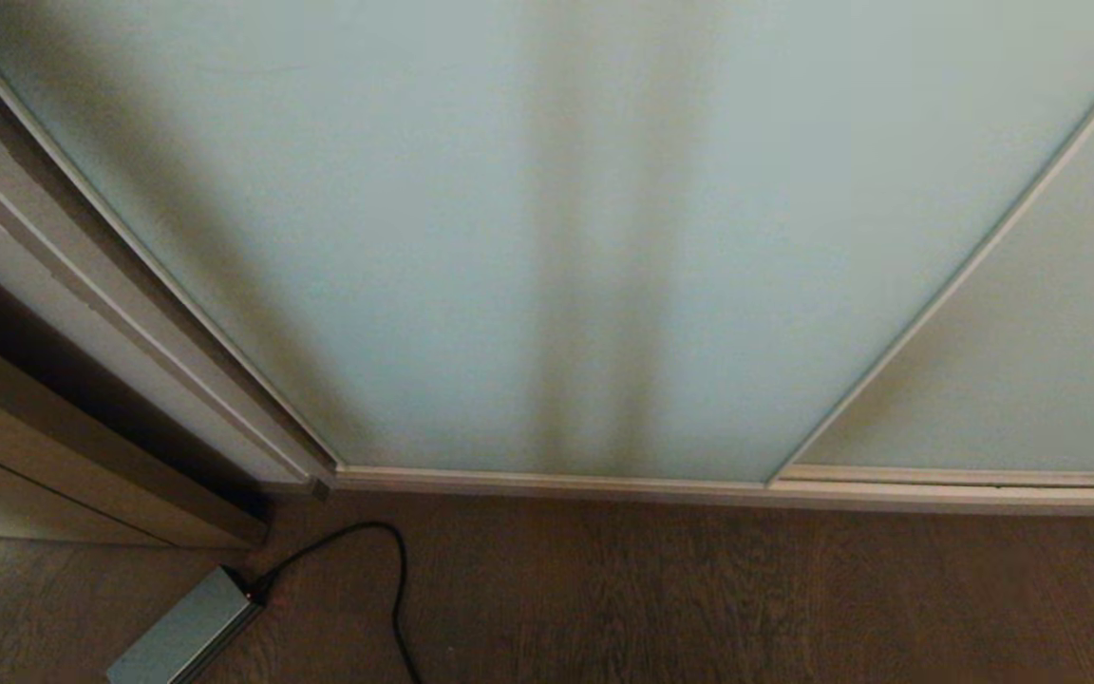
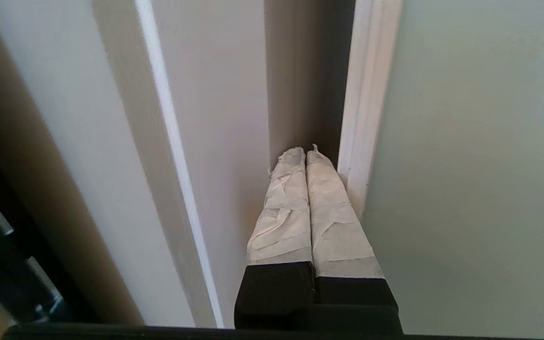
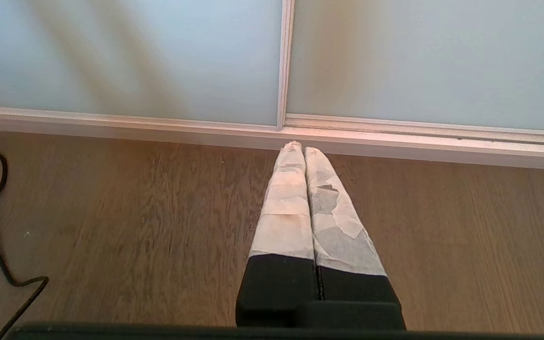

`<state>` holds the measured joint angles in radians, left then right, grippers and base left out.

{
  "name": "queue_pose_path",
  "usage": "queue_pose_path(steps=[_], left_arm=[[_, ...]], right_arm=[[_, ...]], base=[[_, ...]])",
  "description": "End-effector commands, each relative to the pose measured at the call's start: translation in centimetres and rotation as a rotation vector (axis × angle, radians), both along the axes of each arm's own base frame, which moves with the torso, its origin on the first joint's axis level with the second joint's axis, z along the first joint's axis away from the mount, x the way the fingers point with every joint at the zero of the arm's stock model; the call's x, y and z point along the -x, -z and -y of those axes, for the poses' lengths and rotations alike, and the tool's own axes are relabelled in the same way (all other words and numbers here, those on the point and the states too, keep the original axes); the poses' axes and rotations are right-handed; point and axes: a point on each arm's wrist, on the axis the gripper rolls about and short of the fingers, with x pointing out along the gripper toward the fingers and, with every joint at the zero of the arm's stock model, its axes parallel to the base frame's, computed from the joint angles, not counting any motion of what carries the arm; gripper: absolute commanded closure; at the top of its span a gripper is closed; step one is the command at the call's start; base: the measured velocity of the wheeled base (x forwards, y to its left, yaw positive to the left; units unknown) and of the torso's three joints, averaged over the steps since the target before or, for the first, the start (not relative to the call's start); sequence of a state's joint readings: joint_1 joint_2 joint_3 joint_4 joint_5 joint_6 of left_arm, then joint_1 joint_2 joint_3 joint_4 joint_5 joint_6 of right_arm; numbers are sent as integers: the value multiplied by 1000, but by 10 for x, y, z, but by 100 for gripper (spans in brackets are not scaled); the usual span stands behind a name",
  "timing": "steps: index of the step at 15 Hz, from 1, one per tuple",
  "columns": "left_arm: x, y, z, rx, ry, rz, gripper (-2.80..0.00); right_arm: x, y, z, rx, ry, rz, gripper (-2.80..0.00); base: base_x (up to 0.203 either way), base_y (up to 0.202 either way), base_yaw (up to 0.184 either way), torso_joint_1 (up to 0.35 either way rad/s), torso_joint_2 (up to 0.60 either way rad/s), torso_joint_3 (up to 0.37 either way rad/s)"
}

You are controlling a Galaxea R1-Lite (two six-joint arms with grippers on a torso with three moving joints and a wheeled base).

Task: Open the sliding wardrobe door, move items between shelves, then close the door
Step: Open the door

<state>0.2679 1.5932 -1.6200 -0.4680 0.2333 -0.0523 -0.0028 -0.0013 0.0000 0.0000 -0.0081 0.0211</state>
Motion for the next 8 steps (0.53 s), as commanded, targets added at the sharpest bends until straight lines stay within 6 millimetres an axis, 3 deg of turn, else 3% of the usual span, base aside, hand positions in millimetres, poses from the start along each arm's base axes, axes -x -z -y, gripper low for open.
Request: queue_pose_path(steps=[1, 8], left_arm=[[-2, 4, 0, -1, 31, -14, 0], [45, -14, 15, -4, 136, 9, 0]], right_arm=[[0, 0, 0, 0, 0, -2, 0], [0, 0, 0, 0, 0, -2, 0]], base=[[0, 0, 0, 0, 0, 0], [0, 0, 0, 0, 0, 0]])
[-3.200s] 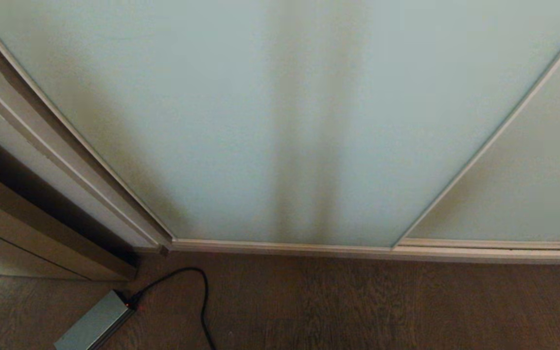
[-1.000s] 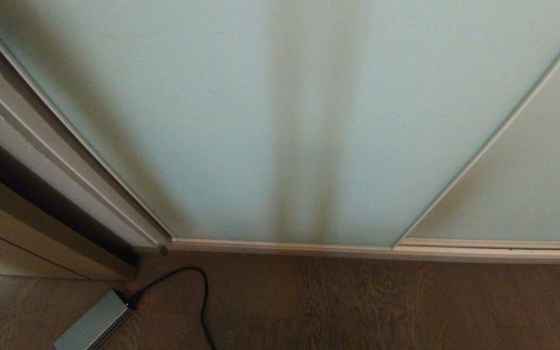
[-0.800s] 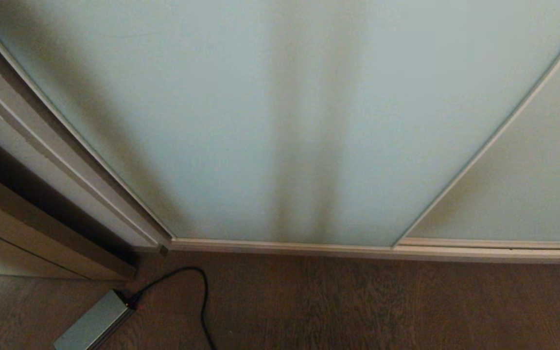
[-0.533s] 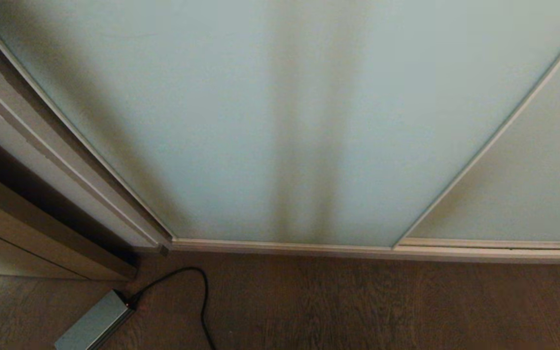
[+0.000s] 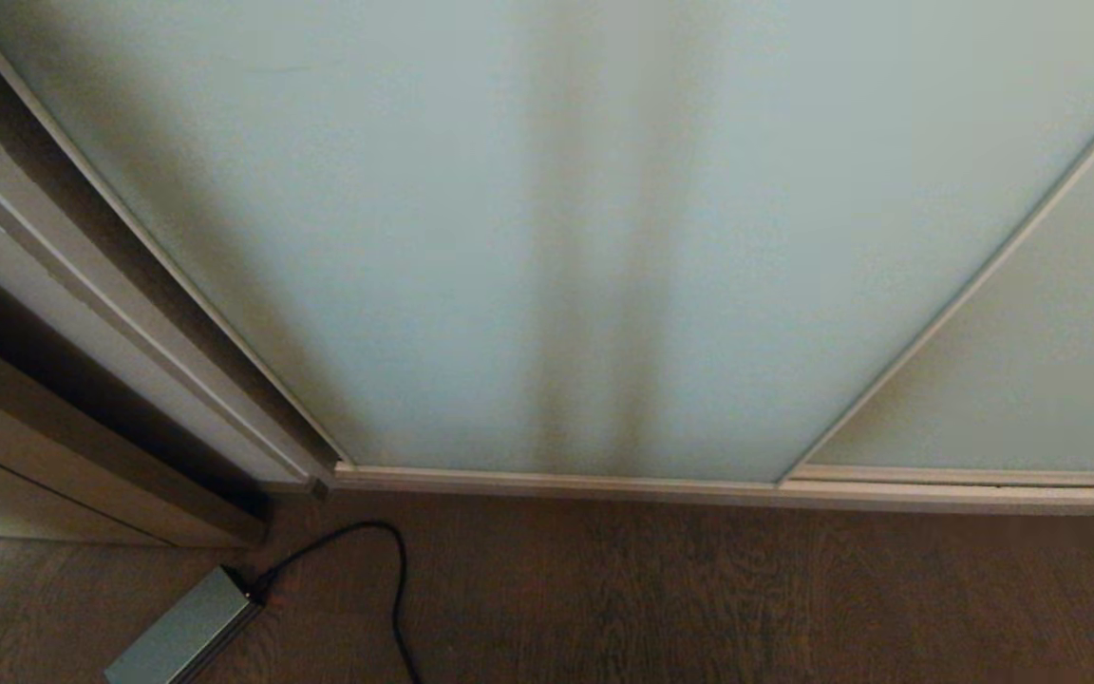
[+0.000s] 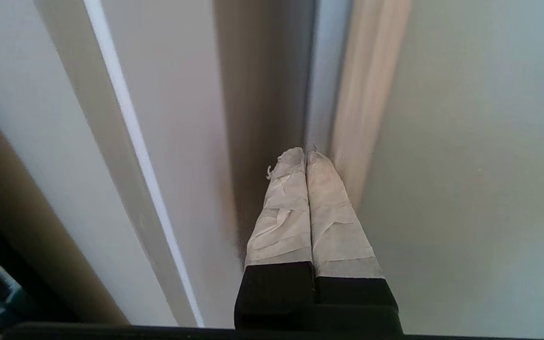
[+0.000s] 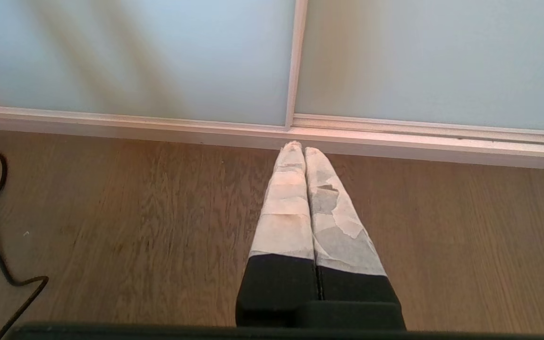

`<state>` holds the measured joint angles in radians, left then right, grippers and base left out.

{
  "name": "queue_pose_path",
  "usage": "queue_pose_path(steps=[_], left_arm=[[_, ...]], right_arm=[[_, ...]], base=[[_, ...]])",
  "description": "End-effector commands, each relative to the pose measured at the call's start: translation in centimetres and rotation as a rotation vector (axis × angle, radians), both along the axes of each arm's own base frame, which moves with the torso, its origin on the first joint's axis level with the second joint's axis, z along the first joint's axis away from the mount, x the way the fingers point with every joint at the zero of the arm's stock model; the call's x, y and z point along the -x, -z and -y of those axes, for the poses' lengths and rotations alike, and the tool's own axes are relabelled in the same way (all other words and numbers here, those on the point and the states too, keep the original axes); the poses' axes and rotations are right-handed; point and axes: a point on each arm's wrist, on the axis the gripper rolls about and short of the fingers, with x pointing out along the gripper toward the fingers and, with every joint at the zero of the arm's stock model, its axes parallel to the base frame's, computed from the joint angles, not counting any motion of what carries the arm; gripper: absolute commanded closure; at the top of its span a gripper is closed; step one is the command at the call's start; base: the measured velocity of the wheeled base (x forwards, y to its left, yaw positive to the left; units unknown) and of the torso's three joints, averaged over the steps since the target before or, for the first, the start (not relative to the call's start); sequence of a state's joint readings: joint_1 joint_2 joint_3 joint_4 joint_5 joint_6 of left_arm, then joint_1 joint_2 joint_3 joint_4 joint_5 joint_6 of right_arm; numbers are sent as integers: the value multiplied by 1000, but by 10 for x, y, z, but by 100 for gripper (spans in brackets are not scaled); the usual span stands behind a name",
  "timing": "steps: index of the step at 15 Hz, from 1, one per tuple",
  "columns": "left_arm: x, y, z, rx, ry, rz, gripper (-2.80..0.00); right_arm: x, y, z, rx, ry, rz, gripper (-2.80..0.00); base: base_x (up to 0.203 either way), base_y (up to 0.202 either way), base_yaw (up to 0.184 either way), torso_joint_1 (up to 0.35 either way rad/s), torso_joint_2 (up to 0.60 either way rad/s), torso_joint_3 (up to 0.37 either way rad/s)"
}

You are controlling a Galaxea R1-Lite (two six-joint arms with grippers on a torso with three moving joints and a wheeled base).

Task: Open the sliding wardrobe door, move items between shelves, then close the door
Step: Open the door

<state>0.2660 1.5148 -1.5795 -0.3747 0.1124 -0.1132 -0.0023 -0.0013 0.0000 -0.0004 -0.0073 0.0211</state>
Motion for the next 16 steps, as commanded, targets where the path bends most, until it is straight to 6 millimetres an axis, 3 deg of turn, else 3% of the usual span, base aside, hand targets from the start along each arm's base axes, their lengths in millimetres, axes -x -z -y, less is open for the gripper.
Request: queue_pose_path(steps=[1, 4, 8, 16], left_arm=[[30, -16, 8, -16, -1, 69, 0], [53, -27, 14, -29, -3, 117, 0], [50, -26, 12, -25, -32, 111, 0], [-13, -5, -16, -18, -41, 13, 0]], right_arm=[[0, 0, 0, 0, 1, -3, 0], [0, 0, 0, 0, 1, -2, 0], [0, 0, 0, 0, 1, -2, 0], [0, 0, 0, 0, 1, -3, 0]], base=[[0, 0, 0, 0, 0, 0], [0, 0, 0, 0, 0, 0], [0, 0, 0, 0, 0, 0], [0, 0, 0, 0, 0, 0]])
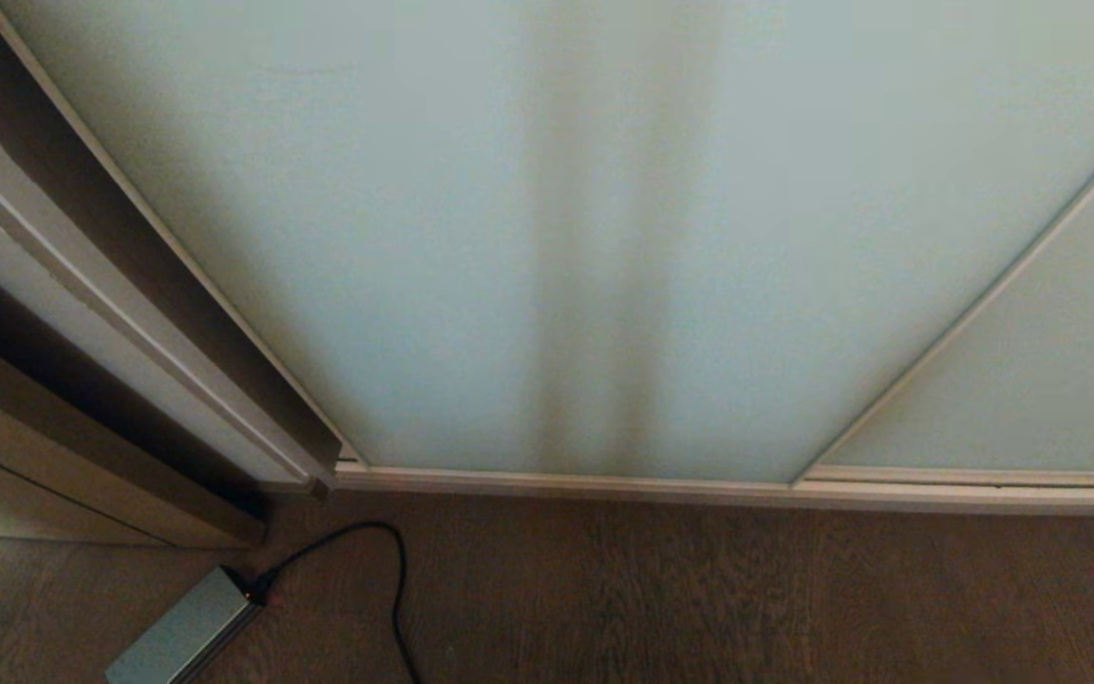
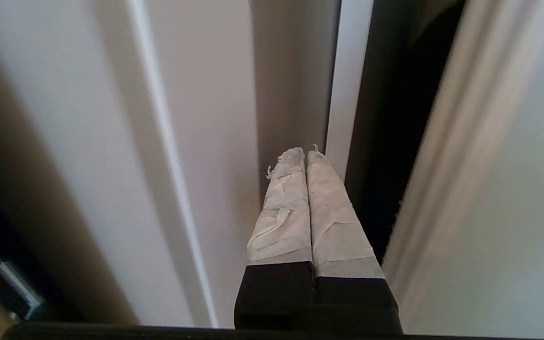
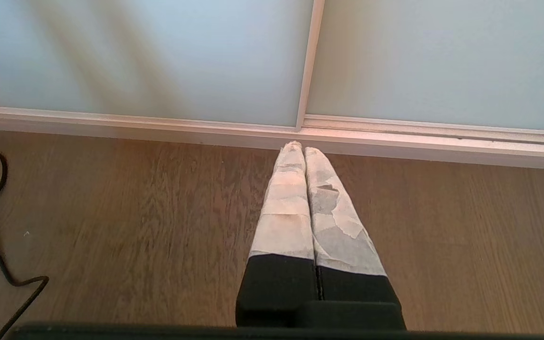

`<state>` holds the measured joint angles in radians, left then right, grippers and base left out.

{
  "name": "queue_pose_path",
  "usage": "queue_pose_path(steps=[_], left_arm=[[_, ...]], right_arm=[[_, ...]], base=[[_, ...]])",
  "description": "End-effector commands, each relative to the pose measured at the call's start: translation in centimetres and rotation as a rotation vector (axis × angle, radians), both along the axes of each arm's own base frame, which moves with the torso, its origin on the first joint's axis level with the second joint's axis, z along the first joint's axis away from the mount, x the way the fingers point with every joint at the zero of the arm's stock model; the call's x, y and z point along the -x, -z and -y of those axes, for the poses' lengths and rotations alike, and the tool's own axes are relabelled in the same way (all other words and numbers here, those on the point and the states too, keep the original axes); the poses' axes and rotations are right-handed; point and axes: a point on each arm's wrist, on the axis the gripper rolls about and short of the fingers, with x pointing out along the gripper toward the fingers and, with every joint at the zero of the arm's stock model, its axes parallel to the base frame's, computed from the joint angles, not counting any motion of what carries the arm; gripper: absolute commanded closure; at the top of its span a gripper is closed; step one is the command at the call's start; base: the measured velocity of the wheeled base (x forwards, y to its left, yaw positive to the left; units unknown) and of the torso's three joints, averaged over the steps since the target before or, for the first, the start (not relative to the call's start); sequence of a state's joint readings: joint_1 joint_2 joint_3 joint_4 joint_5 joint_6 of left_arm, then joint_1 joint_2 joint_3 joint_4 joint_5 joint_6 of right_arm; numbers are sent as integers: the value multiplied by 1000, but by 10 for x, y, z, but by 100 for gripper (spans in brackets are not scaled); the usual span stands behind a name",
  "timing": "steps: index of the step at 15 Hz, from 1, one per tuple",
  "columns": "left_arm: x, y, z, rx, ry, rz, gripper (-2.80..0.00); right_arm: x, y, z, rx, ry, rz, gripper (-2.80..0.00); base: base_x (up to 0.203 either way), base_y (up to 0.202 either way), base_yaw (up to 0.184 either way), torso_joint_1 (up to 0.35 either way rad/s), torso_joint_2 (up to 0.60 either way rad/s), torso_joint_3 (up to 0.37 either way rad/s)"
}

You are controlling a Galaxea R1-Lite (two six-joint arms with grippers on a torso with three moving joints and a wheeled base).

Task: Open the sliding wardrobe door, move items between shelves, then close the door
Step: Open the door

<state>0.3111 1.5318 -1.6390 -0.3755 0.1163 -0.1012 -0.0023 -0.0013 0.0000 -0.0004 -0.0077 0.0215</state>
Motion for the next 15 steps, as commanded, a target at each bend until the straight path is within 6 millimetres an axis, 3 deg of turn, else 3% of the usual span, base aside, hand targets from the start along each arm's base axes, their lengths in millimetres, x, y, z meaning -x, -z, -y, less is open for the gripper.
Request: queue_pose_path(steps=[1, 12, 15], left_arm=[[-20, 7, -5, -7, 40, -33, 0], [-38, 11, 5, -58, 207, -63, 0], [-38, 10, 16, -60, 245, -60, 0]], right_arm=[[0, 0, 0, 0, 0, -2, 0], [0, 0, 0, 0, 1, -2, 0], [0, 0, 0, 0, 1, -2, 0]], base=[[0, 0, 0, 0, 0, 0], [0, 0, 0, 0, 0, 0], [0, 0, 0, 0, 0, 0]])
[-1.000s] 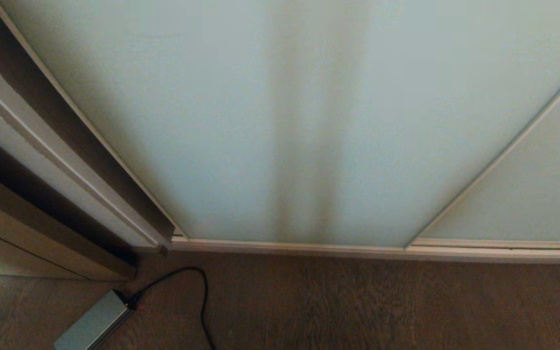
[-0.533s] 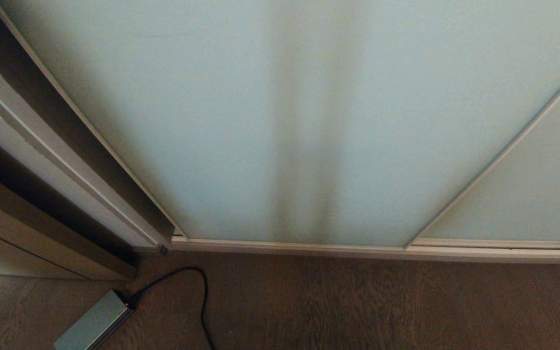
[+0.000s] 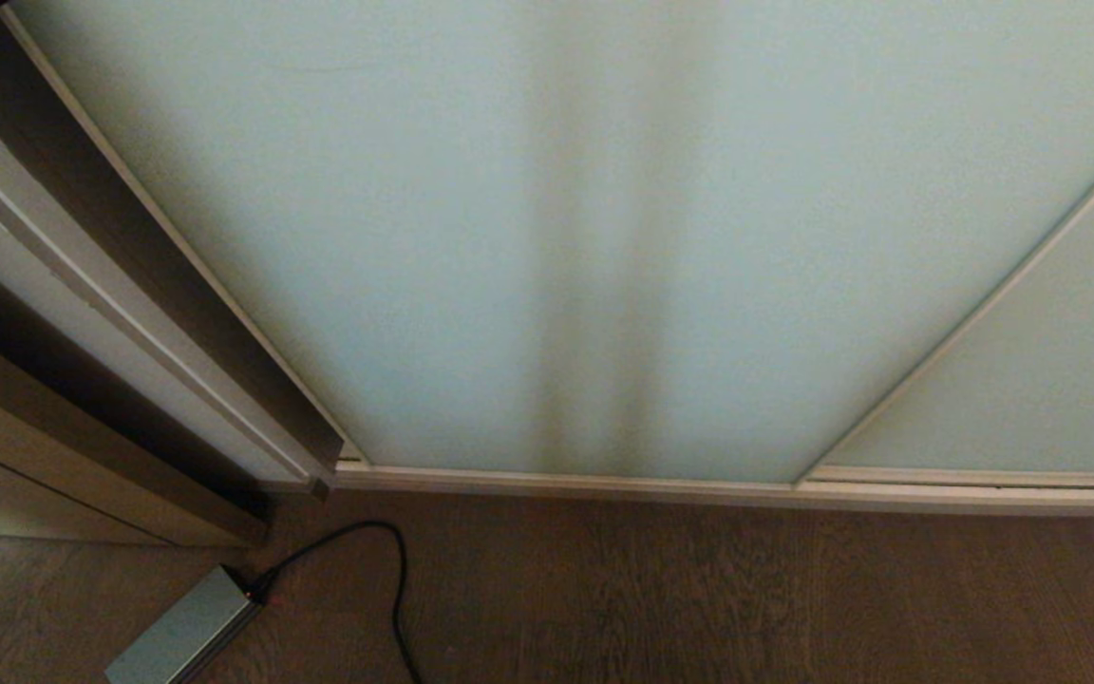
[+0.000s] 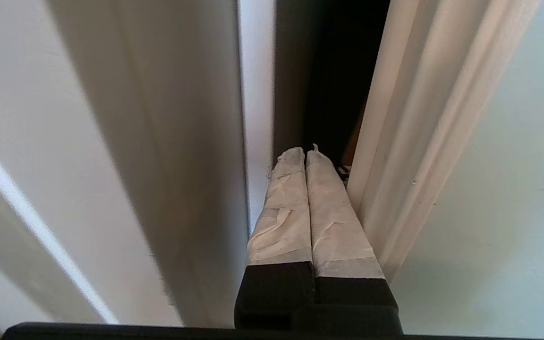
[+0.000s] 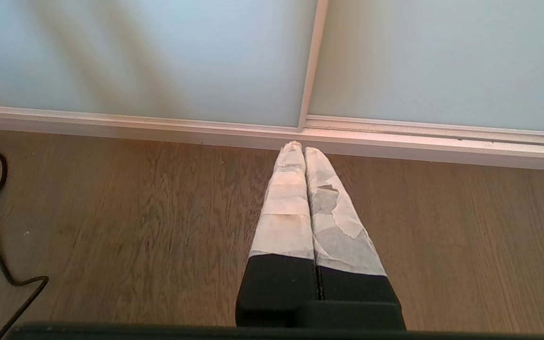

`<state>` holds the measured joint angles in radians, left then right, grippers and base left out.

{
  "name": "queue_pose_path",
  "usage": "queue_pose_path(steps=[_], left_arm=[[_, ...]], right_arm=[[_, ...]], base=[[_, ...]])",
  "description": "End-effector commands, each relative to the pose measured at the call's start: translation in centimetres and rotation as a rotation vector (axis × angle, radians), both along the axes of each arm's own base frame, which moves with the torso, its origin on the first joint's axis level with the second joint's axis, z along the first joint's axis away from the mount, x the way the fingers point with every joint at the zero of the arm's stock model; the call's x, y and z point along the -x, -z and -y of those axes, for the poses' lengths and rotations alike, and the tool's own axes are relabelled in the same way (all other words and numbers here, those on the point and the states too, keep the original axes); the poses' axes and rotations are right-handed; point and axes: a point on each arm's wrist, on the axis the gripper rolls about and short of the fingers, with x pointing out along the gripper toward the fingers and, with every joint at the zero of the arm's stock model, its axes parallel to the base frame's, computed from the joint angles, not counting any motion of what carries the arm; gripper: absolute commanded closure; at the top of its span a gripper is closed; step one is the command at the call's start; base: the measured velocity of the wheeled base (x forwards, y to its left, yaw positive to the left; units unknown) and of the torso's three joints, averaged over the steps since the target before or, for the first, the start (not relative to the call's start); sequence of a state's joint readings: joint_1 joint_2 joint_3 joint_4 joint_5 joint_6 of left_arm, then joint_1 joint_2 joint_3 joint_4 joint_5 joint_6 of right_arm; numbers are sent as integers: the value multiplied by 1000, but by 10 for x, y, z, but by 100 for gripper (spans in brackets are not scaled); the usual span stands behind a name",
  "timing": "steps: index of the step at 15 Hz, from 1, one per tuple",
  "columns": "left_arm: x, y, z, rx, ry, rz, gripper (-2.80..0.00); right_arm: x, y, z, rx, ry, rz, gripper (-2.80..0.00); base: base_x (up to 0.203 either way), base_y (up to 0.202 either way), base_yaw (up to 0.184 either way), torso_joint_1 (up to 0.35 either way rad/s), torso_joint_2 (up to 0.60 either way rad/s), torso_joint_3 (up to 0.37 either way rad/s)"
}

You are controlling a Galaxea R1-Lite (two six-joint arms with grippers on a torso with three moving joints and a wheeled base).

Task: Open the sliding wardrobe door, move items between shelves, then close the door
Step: Open the door

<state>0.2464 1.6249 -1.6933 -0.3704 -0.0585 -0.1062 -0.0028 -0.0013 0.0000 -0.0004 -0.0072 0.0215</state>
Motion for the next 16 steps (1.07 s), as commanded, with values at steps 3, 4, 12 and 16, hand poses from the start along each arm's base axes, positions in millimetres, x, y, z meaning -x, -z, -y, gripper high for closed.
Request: queue_pose_path(steps=[3, 4, 12, 16], left_arm=[[4, -3, 25, 0, 86, 10, 0], [6, -4, 32, -1, 110, 6, 0], [11, 6, 95, 9, 288, -46, 0], [17, 24, 134, -10, 404, -109, 0]], right_arm=[[0, 0, 0, 0, 1, -3, 0], [0, 0, 0, 0, 1, -3, 0], [0, 0, 0, -1, -1, -1, 0], [0, 0, 0, 0, 1, 0, 0]], base=[[0, 0, 0, 0, 0, 0], [0, 0, 0, 0, 0, 0], [0, 0, 0, 0, 0, 0], [0, 0, 0, 0, 0, 0]])
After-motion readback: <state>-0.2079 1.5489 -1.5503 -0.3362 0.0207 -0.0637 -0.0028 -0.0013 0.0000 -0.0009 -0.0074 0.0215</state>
